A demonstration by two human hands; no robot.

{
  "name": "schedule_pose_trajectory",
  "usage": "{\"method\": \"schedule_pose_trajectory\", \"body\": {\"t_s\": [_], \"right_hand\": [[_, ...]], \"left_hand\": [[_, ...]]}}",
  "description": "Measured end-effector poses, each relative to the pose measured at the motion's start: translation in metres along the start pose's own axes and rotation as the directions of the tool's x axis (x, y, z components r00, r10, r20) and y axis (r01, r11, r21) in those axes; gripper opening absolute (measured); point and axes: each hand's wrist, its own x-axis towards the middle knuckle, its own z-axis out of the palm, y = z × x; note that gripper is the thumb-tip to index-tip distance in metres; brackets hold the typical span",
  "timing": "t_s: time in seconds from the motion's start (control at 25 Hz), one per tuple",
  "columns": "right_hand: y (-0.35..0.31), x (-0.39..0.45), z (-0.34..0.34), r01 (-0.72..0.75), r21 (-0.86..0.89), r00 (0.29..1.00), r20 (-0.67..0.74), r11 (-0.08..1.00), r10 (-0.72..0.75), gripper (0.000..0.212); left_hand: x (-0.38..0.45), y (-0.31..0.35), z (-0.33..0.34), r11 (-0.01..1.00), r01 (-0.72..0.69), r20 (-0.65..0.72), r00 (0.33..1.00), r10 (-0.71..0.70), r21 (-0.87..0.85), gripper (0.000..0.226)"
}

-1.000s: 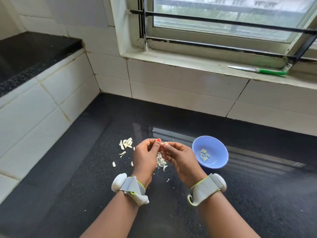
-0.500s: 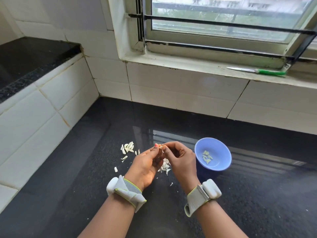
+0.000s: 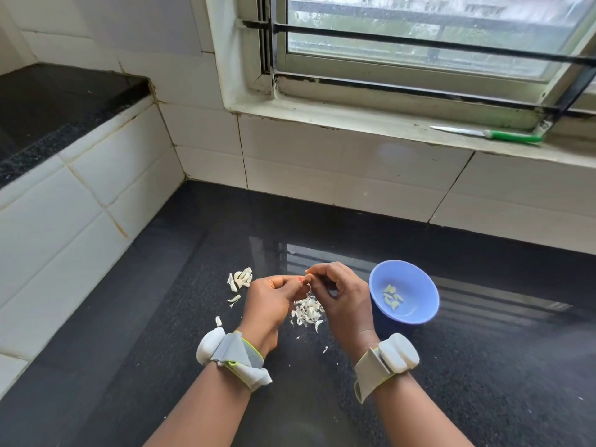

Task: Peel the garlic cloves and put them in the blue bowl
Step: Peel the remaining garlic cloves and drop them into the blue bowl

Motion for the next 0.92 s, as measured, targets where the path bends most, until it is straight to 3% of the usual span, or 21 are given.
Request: {"method": "schedule_pose_trajectory", "body": {"t_s": [0.2,0.4,0.52,0.64,0.76,0.84,0.92], "right_hand": [[-0.001,-0.006,0.011,-0.358,0.362,0.927,0.03,0.861,0.373,0.014],[-0.014,-0.002,0.011,-0.534,0.7,0.792,0.218,0.475,0.57,0.01],[-0.018,0.001,0.009,-0.62,0.746,0.675,0.349,0.243,0.65,0.014],[-0.013,0.003,0.008,-0.675,0.729,0.58,0.43,0.113,0.692,0.012],[-0.011,0.005,0.006,-0.69,0.718,0.547,0.435,0.091,0.715,0.012],[-0.011,0.006,0.002,-0.682,0.704,0.595,0.378,0.197,0.709,0.014],[-0.012,0.006,-0.001,-0.647,0.664,0.682,0.283,0.375,0.675,0.015]], "left_hand": [[0.005,-0.003,0.006,0.976,0.168,-0.003,0.985,-0.17,-0.141,0.019],[0.007,-0.005,0.008,0.992,0.091,0.002,0.996,-0.091,-0.089,0.016],[0.009,-0.007,0.009,0.998,0.038,-0.003,0.999,-0.038,-0.045,0.017],[0.013,-0.014,0.007,0.999,-0.006,-0.021,1.0,0.007,0.031,0.016],[0.016,-0.022,0.004,0.984,-0.051,-0.045,0.997,0.059,0.169,0.015],[0.016,-0.024,0.004,0.943,-0.107,-0.027,0.992,0.121,0.316,0.018],[0.015,-0.023,0.005,0.903,-0.152,-0.004,0.986,0.168,0.401,0.026]]}}
